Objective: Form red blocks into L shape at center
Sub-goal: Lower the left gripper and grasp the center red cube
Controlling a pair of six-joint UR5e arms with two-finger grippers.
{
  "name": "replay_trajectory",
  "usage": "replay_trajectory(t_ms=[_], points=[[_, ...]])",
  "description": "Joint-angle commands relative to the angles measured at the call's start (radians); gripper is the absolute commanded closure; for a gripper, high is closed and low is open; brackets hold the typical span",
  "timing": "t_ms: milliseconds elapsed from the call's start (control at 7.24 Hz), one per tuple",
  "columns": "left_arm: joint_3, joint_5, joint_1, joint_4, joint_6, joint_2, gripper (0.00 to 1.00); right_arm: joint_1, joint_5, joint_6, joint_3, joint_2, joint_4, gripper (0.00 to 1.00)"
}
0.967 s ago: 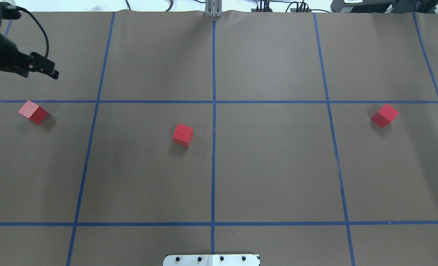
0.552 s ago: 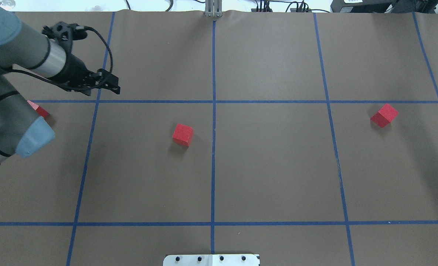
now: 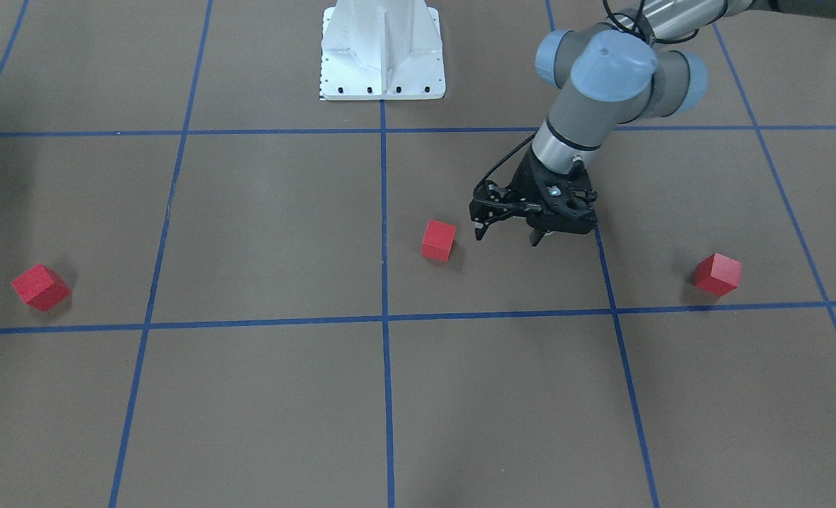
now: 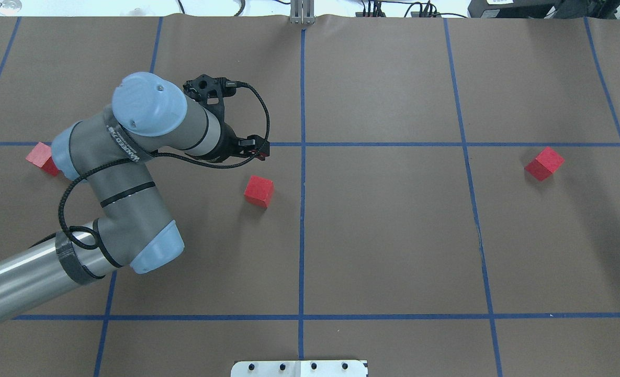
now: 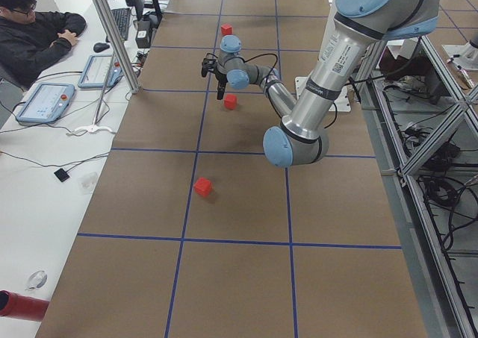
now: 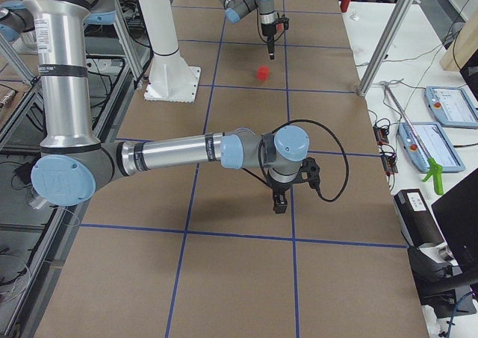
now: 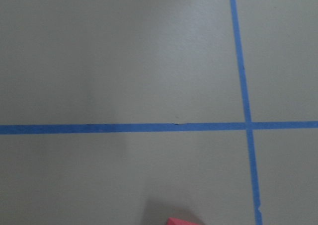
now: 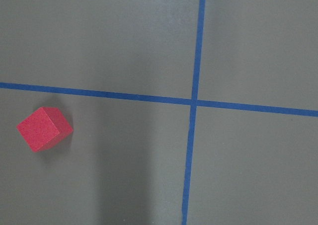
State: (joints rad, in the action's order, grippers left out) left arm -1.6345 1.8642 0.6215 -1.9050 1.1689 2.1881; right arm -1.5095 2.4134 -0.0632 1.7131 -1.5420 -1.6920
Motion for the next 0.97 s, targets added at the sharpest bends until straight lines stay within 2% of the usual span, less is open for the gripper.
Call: replay_trajectory(t_ms=[0, 829], points=[[0.034, -0.066, -0.055, 0.000, -0.078, 0.018, 0.00, 0.000, 0.003, -0.001, 0.000, -0.001, -0.002, 0.00], [0.102, -0.108, -0.124, -0.002, -0.078, 0.024, 0.00, 0.000, 0.003, 0.002, 0.000, -0.003, -0.002, 0.01]])
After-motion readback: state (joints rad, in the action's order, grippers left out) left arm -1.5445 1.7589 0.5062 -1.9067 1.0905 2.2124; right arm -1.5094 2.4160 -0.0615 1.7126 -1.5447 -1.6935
